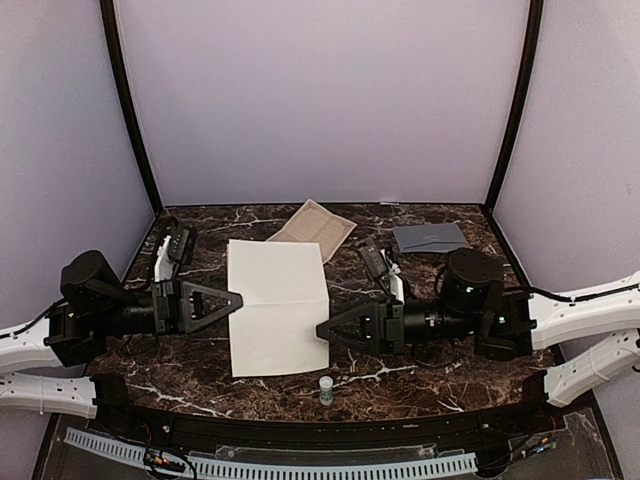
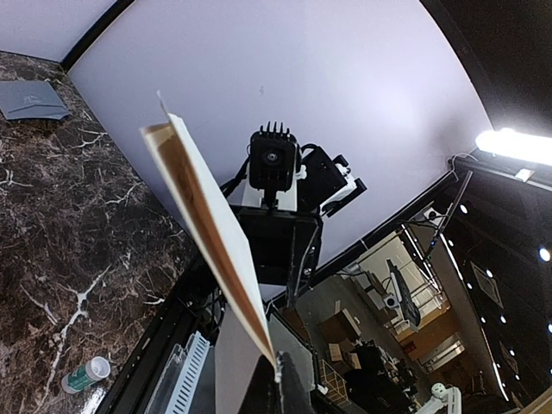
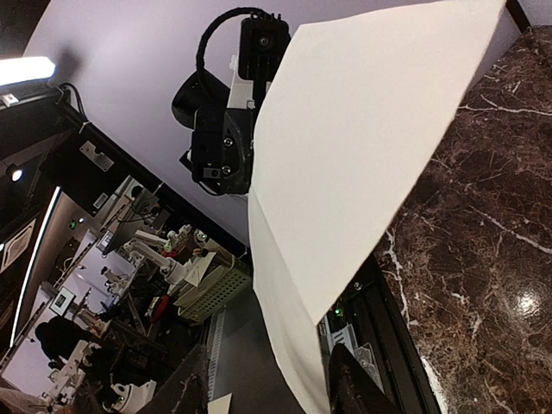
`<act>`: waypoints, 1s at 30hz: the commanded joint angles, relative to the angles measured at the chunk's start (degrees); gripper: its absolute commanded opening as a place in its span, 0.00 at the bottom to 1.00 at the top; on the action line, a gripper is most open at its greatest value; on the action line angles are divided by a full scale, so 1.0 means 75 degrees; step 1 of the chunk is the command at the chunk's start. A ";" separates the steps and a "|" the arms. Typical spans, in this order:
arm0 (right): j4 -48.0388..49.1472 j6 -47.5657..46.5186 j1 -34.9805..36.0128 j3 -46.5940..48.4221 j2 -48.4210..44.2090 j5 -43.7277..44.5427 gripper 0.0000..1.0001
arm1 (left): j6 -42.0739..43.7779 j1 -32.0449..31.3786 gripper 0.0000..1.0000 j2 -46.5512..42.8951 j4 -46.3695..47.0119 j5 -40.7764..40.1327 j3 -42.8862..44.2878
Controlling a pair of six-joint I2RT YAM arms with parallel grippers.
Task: Place the letter into the envelope and seal it
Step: Fold the letter.
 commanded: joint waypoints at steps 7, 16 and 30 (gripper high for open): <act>0.0438 -0.0064 0.0142 0.0253 0.0328 -0.0195 0.01 | 0.0196 0.0028 0.00 0.0087 -0.0034 0.0036 0.0080; -0.0807 -0.0444 0.0148 0.0390 -0.0113 -0.0050 0.00 | 0.1522 0.0035 0.64 0.0157 -0.3899 -0.1288 0.1921; -0.2684 -0.1097 0.0572 0.1368 -0.0075 -0.0671 0.00 | 0.3014 0.0004 0.84 0.2184 -0.5035 -0.0123 0.4042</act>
